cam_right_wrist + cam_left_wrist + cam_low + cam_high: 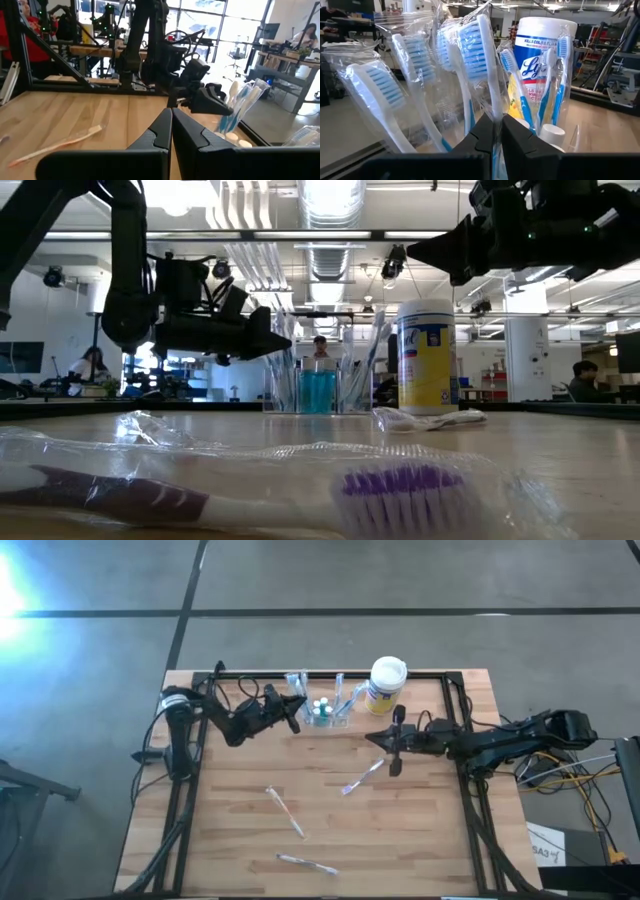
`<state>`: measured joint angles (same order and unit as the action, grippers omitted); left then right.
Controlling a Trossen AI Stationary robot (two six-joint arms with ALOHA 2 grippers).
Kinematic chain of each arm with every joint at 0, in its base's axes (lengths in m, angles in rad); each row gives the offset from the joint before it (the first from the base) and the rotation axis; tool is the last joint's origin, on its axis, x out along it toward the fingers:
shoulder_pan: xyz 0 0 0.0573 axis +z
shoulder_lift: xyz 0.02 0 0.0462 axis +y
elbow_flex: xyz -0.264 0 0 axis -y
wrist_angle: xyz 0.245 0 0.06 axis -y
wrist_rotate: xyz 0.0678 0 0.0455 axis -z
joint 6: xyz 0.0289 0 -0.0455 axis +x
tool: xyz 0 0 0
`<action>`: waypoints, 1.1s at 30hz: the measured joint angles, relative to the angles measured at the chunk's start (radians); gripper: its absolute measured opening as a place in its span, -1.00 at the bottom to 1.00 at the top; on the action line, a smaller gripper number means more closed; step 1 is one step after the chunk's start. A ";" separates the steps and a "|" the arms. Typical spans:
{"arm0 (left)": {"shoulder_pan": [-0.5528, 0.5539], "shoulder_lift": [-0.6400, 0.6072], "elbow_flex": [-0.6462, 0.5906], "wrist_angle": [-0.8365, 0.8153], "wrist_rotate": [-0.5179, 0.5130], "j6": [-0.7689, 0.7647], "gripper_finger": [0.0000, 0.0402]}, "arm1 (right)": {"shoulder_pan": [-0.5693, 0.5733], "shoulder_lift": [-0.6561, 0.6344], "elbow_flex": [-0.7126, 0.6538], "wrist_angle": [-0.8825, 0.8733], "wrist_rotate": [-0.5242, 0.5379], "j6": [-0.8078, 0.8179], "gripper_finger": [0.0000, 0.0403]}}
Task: Pick & Place toothbrushing station
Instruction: Put the blue toothbrush into the transparent toothbrush holder, then put the violet toothbrush into the transparent toothbrush holder
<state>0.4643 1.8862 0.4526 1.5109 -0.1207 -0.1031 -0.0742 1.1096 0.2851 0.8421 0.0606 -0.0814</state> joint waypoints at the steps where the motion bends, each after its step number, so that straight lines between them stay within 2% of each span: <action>1: 0.000 0.000 0.000 0.000 0.003 -0.001 -0.88 | 0.000 0.001 0.003 0.000 0.000 0.000 -0.96; 13: -0.001 -0.019 -0.002 -0.002 0.065 -0.003 -0.07 | 0.000 -0.002 -0.001 0.000 0.000 0.000 -0.96; 17: -0.001 -0.058 -0.021 -0.002 0.076 0.000 0.10 | 0.000 -0.001 0.001 0.000 0.000 -0.007 -0.96; 21: -0.001 -0.128 -0.058 -0.002 0.077 0.002 0.19 | -0.003 -0.001 0.001 0.000 0.001 0.000 -0.96; 27: 0.000 -0.330 -0.160 -0.002 0.085 0.066 0.20 | -0.003 -0.001 0.000 0.000 0.000 -0.004 -0.96; 30: -0.001 -0.501 -0.229 -0.010 0.116 0.123 0.19 | -0.003 -0.001 0.000 -0.002 0.000 -0.008 -0.96; 33: 0.001 -0.705 -0.277 -0.103 0.196 0.177 0.15 | -0.003 -0.001 0.000 -0.014 0.000 -0.008 -0.96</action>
<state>0.4648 1.1816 0.1752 1.4082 0.0756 0.0735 -0.0769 1.1084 0.2848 0.8279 0.0608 -0.0898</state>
